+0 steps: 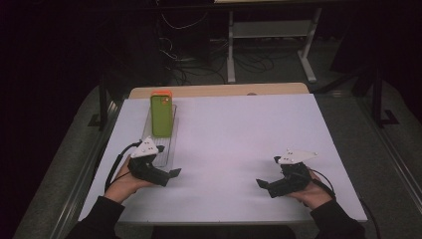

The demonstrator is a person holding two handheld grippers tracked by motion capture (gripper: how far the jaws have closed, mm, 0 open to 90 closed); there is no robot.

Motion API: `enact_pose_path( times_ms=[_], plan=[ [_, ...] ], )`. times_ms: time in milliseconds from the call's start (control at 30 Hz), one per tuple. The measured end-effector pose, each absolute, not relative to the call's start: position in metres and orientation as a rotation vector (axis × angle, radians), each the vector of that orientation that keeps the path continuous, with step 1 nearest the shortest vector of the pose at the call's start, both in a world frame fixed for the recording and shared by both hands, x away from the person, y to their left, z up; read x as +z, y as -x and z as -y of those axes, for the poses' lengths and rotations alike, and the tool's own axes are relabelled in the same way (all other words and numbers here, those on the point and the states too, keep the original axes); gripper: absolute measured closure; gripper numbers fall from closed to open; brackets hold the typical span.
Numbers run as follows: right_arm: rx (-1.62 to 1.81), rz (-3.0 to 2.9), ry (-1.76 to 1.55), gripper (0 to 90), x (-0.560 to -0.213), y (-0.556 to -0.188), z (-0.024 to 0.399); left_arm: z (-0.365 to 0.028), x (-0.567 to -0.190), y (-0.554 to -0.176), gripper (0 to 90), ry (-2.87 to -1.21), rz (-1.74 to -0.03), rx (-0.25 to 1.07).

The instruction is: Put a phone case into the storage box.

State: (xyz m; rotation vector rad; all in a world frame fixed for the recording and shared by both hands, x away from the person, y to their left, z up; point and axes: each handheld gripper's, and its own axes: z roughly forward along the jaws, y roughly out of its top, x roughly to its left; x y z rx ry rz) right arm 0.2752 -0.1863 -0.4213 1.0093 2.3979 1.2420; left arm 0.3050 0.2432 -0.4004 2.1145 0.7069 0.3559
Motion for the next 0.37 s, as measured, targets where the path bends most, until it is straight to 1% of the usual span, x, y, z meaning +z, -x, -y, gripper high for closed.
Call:
enact_pose_path(
  times_ms=[100, 367],
  plan=[
    [1.249, -2.391, -1.009, 0.0, -0.4193, -0.2749, 0.1873, -0.2434, -0.4046, -0.3043, 0.0, -2.113, -0.718, 0.34],
    [1.26, -2.383, -0.998, 0.0, -0.4189, -0.2753, 0.1873, -0.2426, -0.4047, -0.3034, 0.0, -2.113, -0.708, 0.345]
  ],
)
